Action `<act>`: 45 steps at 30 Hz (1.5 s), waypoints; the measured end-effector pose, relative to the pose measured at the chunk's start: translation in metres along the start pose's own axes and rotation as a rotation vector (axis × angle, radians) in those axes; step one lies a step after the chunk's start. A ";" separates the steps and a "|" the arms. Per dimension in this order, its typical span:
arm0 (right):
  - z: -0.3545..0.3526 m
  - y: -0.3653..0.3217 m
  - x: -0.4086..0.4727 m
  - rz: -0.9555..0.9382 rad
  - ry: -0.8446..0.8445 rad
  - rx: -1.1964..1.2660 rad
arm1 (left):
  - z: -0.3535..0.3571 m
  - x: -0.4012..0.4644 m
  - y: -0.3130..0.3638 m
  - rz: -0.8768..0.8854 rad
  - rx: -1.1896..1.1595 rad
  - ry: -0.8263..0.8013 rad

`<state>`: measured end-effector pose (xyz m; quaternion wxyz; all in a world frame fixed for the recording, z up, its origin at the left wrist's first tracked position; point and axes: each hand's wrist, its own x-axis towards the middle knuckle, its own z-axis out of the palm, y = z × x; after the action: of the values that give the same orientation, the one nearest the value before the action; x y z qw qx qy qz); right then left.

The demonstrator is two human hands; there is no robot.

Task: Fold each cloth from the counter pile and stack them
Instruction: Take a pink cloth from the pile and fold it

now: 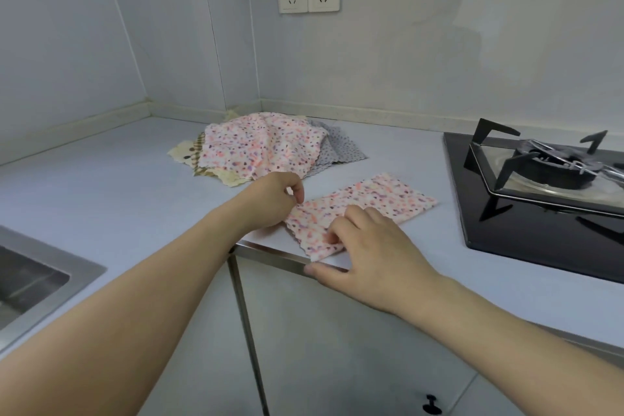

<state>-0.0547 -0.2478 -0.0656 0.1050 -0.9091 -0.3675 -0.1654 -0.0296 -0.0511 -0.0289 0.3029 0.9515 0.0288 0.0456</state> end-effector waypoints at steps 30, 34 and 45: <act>-0.023 0.109 0.017 0.500 -0.087 0.101 | 0.059 0.043 0.056 -0.018 0.105 0.060; -0.014 0.113 0.015 0.453 -0.103 0.036 | 0.066 0.046 0.050 0.051 0.235 0.137; -0.030 0.121 0.035 0.483 -0.409 -0.031 | 0.065 -0.003 0.066 0.381 0.274 0.379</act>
<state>0.0476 -0.3201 -0.0332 0.0514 -0.9860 -0.1518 0.0450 -0.0242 -0.1427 -0.0435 0.1471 0.9463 -0.0883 0.2741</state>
